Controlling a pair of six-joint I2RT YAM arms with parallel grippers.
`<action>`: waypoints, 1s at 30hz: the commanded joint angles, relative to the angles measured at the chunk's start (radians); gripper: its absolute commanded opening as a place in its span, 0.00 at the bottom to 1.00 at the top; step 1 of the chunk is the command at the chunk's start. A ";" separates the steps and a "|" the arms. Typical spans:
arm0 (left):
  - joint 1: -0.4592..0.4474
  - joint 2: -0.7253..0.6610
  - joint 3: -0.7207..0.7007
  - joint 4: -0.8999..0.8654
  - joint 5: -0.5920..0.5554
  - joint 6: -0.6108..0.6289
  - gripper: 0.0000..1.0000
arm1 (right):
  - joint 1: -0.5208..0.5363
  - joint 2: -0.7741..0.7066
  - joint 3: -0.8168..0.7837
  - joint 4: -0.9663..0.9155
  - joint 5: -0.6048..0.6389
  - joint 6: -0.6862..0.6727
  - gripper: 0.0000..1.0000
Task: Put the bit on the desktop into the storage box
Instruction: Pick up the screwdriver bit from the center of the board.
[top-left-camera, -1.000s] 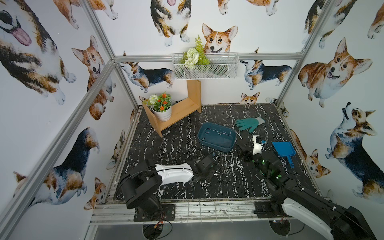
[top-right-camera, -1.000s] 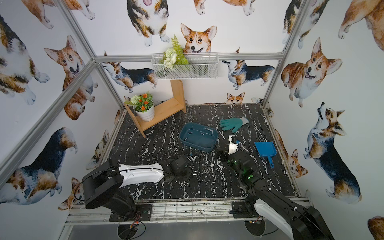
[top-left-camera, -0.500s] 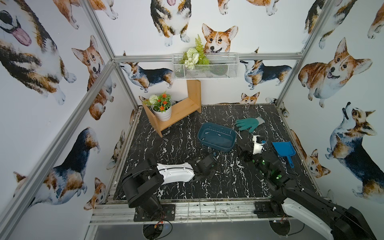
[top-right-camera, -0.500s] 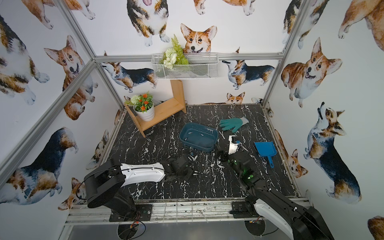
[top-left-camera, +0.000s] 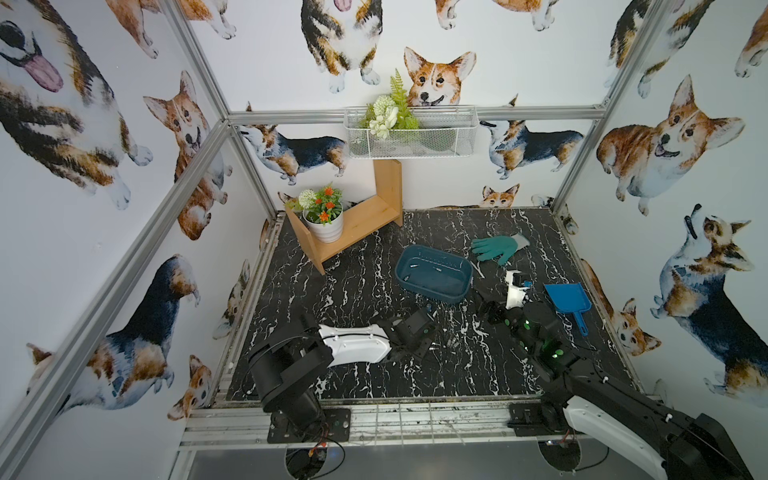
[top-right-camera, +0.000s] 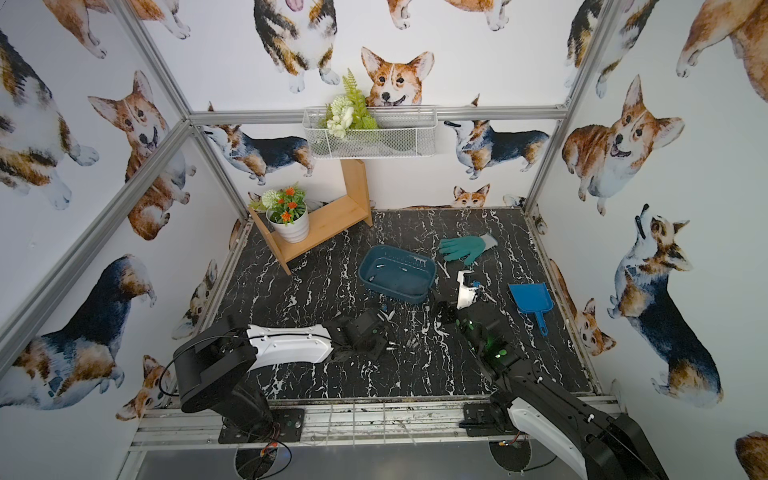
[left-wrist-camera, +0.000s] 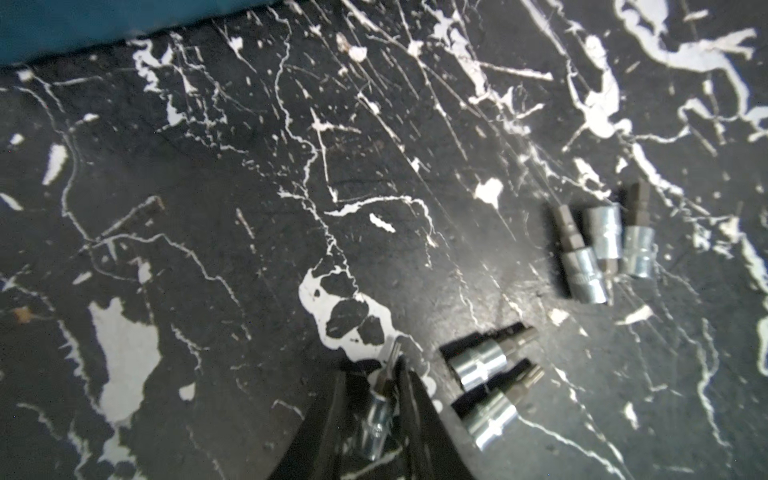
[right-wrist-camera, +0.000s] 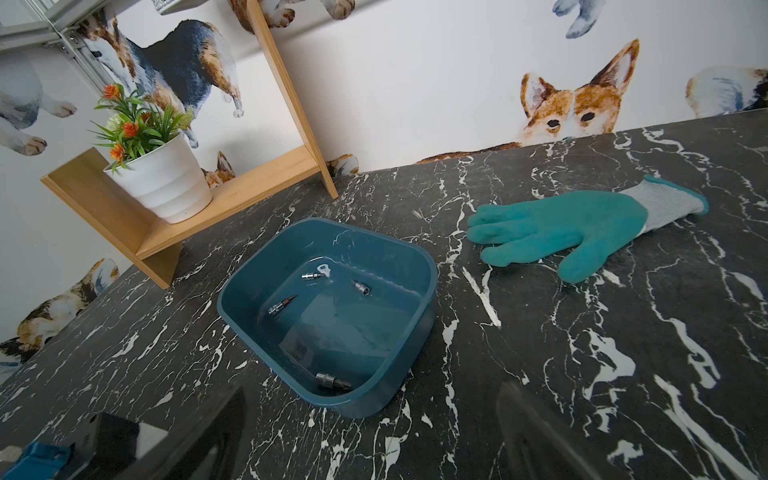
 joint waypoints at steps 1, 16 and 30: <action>0.002 0.004 0.005 -0.055 0.009 -0.010 0.25 | 0.001 -0.004 -0.003 0.036 0.017 -0.002 1.00; 0.028 -0.065 0.028 -0.059 -0.030 -0.022 0.15 | 0.001 -0.005 -0.004 0.034 0.018 -0.002 1.00; 0.186 -0.131 0.159 0.025 0.028 0.032 0.09 | 0.001 -0.013 -0.006 0.035 0.017 -0.002 1.00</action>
